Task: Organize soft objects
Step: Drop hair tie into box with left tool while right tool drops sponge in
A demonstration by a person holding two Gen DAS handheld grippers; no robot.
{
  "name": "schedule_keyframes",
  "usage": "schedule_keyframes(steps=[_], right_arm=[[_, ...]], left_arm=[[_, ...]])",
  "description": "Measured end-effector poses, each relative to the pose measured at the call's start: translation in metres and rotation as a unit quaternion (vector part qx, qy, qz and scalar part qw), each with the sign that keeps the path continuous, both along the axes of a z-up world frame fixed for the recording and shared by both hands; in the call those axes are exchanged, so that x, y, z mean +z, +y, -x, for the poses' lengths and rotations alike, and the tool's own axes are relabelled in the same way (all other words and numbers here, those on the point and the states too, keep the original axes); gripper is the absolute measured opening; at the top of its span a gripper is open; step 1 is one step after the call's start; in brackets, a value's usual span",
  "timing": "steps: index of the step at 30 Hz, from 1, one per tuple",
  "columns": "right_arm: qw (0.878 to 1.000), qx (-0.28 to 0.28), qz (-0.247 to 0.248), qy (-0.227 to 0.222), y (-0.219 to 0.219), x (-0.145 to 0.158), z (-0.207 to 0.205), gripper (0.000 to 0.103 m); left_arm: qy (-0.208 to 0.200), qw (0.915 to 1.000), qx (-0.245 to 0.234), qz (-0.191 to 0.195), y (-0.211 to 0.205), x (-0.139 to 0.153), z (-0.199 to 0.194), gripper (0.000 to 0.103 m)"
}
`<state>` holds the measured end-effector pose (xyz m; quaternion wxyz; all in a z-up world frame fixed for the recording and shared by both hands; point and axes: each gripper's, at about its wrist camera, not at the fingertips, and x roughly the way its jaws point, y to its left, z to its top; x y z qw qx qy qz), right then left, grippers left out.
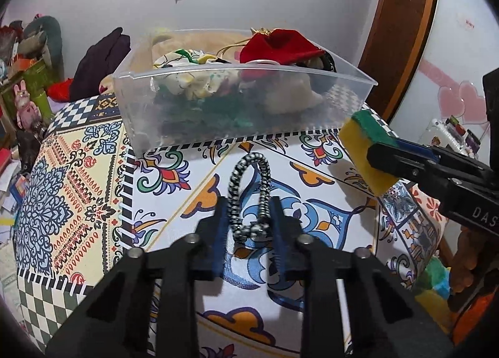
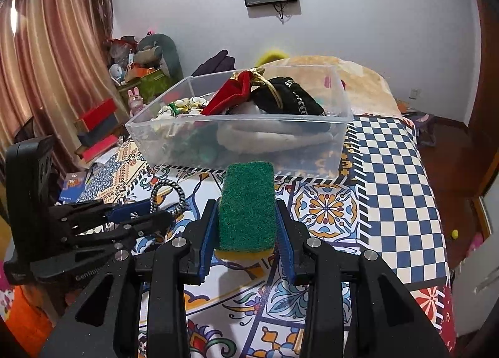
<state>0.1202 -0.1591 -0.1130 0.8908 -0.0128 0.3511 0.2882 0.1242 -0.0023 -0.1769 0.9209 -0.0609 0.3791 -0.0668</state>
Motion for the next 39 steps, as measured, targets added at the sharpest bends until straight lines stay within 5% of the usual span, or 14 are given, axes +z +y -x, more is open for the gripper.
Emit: schedule_keyframes(steps=[13, 22, 34, 35, 37, 39], right_arm=[[0.998, -0.021, -0.022, -0.056, -0.016, 0.039, -0.004, 0.033], [0.993, -0.042, -0.039, -0.101, -0.023, 0.069, -0.025, 0.033], [0.996, -0.033, -0.054, -0.063, 0.011, 0.049, -0.073, 0.033], [0.997, -0.033, -0.048, -0.059, 0.014, 0.045, -0.075, 0.033], [0.998, -0.034, -0.033, -0.051, 0.021, 0.035, -0.079, 0.034], [0.998, -0.041, -0.021, -0.048, 0.022, 0.028, -0.08, 0.034]], left_arm=[[-0.076, 0.9971, 0.008, 0.007, 0.019, 0.06, 0.009, 0.022], [-0.136, 0.9905, 0.022, 0.0, 0.023, 0.099, -0.019, 0.022], [-0.085, 0.9959, 0.027, 0.012, 0.024, 0.073, -0.087, 0.023], [-0.079, 0.9965, 0.024, 0.013, 0.024, 0.069, -0.091, 0.026], [-0.072, 0.9969, 0.029, 0.009, 0.024, 0.062, -0.094, 0.052], [-0.08, 0.9961, 0.037, 0.002, 0.024, 0.06, -0.092, 0.059]])
